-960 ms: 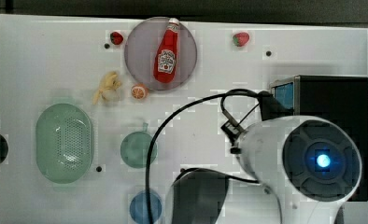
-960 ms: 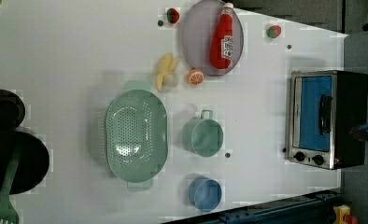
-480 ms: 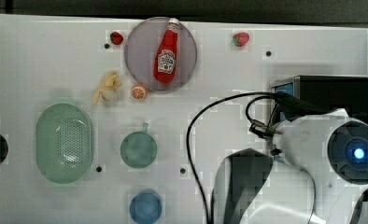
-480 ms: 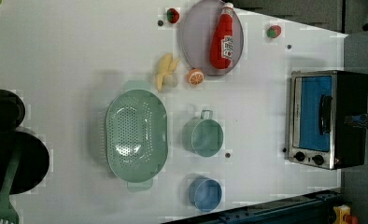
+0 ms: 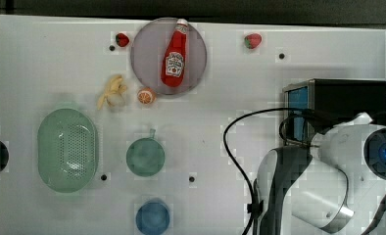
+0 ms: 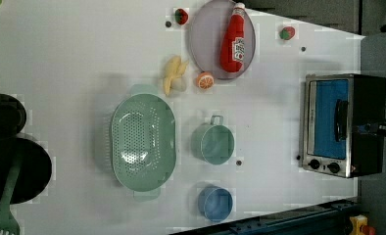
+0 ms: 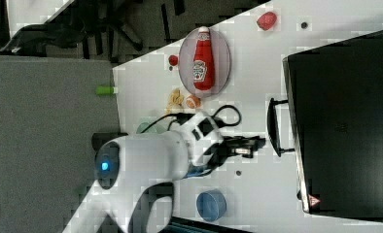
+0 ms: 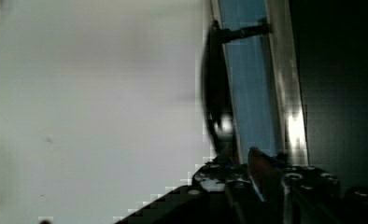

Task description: Flap open oven.

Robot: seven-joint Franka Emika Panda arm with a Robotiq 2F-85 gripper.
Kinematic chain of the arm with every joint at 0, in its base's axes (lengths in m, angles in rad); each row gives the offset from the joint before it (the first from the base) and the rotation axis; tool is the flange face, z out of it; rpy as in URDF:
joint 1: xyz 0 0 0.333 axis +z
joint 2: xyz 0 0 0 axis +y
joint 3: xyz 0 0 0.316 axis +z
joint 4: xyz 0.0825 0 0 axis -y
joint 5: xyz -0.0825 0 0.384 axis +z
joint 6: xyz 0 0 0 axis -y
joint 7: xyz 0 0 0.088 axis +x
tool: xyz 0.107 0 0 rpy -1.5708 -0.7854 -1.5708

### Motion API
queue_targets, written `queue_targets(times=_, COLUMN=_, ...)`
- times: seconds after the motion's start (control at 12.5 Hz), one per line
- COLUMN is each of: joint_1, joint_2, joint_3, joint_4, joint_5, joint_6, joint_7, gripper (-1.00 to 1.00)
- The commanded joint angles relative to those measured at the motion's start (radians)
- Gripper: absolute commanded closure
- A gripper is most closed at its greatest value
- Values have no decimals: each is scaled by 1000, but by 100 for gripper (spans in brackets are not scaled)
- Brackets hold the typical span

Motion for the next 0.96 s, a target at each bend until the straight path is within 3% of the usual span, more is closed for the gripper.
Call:
queue_targets(times=0.08, joint_1=-2, joint_2=17, joint_3=-11, joint_4=12, joint_5=0, joint_6=41, joint_7=-79, gripper=65)
queue_targets(times=0.96, joint_1=4, joint_2=136, joint_3=-4, joint_4=-29, joint_5=3, joint_6=199, joint_7=-79, gripper=65)
